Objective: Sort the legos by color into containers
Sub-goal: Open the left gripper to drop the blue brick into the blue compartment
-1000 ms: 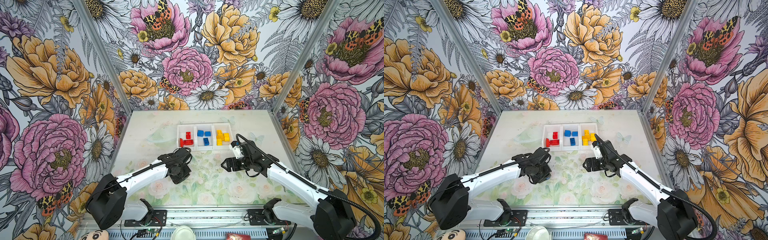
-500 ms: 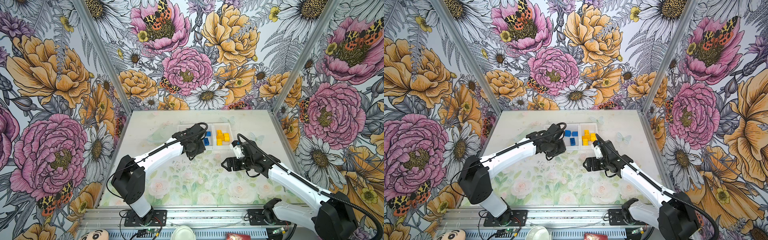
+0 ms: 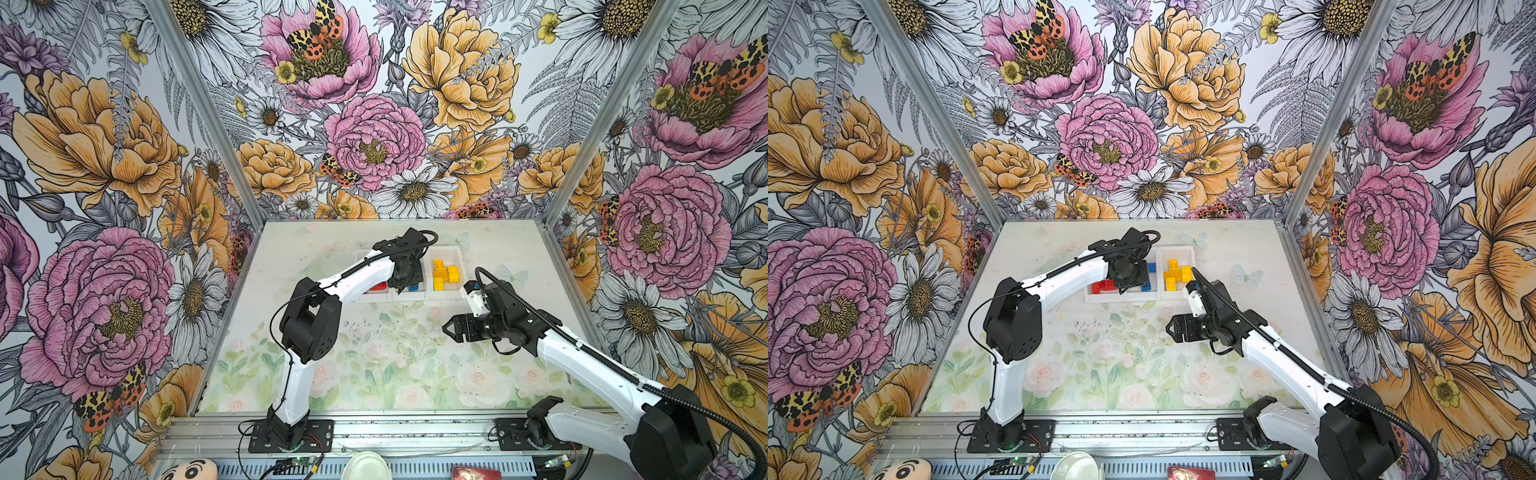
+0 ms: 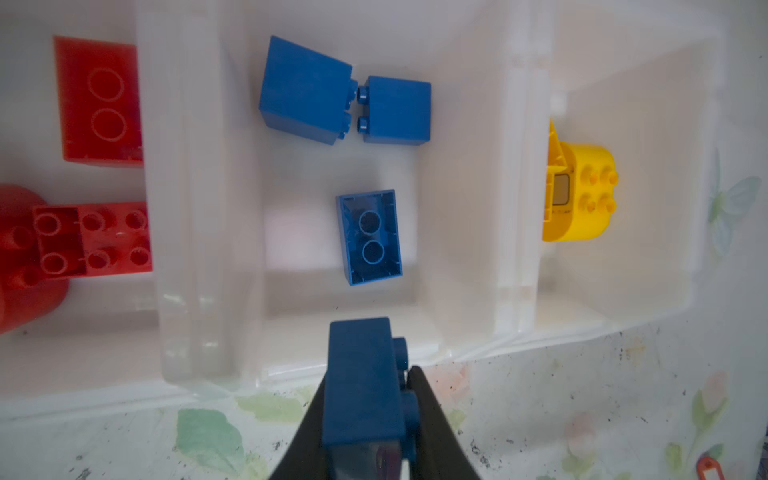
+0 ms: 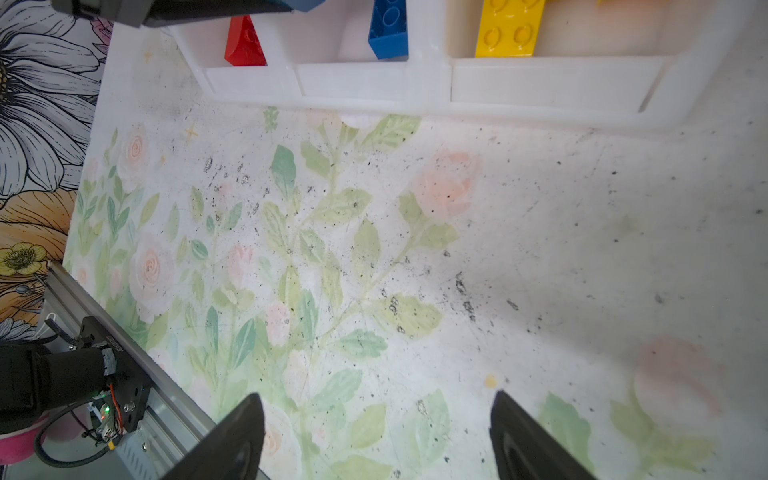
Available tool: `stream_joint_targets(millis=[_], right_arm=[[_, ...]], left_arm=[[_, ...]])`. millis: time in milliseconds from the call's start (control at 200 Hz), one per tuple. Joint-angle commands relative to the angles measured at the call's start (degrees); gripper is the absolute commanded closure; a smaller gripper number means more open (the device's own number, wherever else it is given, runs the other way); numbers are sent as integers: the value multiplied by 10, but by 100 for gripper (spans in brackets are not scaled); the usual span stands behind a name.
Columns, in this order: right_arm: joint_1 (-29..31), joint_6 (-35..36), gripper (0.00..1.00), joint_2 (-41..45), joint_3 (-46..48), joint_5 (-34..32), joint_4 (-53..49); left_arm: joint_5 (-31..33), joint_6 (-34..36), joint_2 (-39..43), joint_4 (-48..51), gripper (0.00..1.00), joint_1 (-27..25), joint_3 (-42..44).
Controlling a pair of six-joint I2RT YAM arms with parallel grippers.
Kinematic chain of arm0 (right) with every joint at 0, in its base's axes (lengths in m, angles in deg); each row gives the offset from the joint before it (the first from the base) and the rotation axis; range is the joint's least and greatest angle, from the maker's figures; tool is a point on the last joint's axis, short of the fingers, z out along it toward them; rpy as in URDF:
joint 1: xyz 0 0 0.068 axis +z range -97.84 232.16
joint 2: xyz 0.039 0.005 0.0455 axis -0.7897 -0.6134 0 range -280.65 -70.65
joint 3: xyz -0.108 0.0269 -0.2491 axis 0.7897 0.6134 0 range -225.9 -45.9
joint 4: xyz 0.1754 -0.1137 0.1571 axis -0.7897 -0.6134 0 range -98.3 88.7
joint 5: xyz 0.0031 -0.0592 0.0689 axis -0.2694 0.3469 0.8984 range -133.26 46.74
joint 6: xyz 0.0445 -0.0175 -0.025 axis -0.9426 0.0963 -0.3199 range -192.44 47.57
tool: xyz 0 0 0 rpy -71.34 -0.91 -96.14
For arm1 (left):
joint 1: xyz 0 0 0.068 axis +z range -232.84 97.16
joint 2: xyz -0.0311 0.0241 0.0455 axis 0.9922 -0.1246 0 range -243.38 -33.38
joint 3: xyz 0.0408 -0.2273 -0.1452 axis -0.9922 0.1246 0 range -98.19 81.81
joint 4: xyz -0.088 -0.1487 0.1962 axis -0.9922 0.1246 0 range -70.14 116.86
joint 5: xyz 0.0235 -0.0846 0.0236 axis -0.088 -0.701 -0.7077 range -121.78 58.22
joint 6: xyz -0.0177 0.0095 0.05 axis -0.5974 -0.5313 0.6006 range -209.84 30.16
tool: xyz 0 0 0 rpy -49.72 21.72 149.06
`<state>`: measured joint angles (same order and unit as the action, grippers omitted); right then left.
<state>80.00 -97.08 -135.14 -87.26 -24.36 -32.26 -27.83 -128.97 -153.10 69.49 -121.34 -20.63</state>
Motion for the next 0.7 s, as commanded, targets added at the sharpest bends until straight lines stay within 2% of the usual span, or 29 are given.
stream_joint_targets(millis=[0, 135, 290, 695], right_arm=[[-1, -8, 14, 13, 1, -7, 6], [-1, -9, 14, 15, 2, -6, 6], [-1, -10, 14, 16, 2, -6, 6], [-2, -8, 14, 10, -6, -12, 6]], left_arm=[[32, 28, -14, 14, 81, 11, -32], [37, 33, -33, 16, 74, 16, -47], [41, 33, -36, 16, 59, 19, -49], [57, 39, -7, 13, 46, 7, -59]])
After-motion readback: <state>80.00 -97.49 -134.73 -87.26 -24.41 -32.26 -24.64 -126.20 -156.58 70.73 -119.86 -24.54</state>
